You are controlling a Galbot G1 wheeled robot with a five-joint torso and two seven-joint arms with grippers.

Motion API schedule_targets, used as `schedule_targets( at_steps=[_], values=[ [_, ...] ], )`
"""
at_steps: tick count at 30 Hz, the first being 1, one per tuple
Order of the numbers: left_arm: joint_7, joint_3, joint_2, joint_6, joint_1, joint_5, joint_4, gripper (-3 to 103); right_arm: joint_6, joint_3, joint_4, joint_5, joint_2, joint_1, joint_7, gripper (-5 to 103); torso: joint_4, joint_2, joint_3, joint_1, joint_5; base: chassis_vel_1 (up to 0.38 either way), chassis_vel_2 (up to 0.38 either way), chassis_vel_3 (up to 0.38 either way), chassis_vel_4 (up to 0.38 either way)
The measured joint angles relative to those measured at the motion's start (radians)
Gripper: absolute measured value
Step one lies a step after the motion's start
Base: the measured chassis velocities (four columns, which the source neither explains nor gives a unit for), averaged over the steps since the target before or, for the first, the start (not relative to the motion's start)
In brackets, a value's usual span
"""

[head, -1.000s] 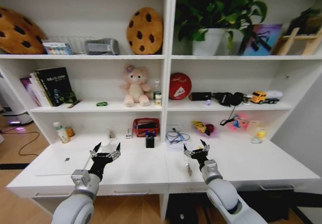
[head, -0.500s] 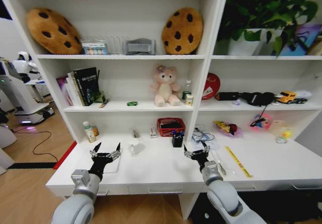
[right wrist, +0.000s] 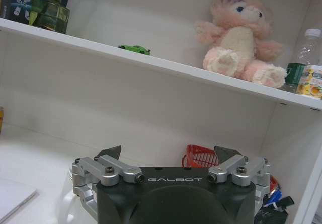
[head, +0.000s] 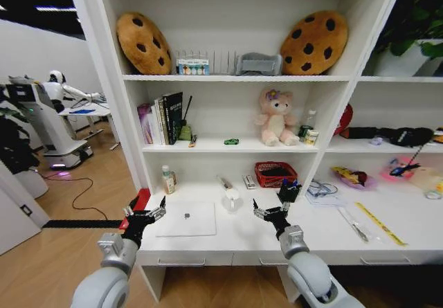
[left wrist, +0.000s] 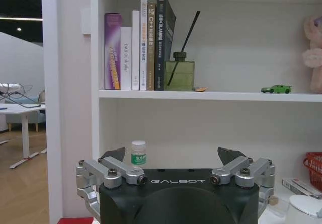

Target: Organize the objects on the table.

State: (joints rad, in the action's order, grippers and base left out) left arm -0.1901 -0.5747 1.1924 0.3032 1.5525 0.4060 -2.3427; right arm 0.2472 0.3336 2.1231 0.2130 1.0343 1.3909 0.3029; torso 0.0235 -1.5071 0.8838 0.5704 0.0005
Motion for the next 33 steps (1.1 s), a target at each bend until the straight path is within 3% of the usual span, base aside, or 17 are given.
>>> schedule_targets(
  at_steps=[15, 33],
  values=[
    [0.001, 0.0, 0.0, 0.0, 0.0, 0.0, 0.0, 100, 0.017, -0.004, 0.015, -0.006, 0.001, 0.015, -0.005, 100, -0.0002, 0.0, 0.0, 0.0, -0.0003, 0.116, -0.14, -0.141, 0.148],
    [0.001, 0.0, 0.0, 0.0, 0.0, 0.0, 0.0, 100, 0.019, 0.001, 0.034, -0.023, -0.001, 0.047, -0.012, 100, -0.0003, 0.0, 0.0, -0.001, -0.0011, 0.32, -0.319, -0.319, 0.326]
  ],
)
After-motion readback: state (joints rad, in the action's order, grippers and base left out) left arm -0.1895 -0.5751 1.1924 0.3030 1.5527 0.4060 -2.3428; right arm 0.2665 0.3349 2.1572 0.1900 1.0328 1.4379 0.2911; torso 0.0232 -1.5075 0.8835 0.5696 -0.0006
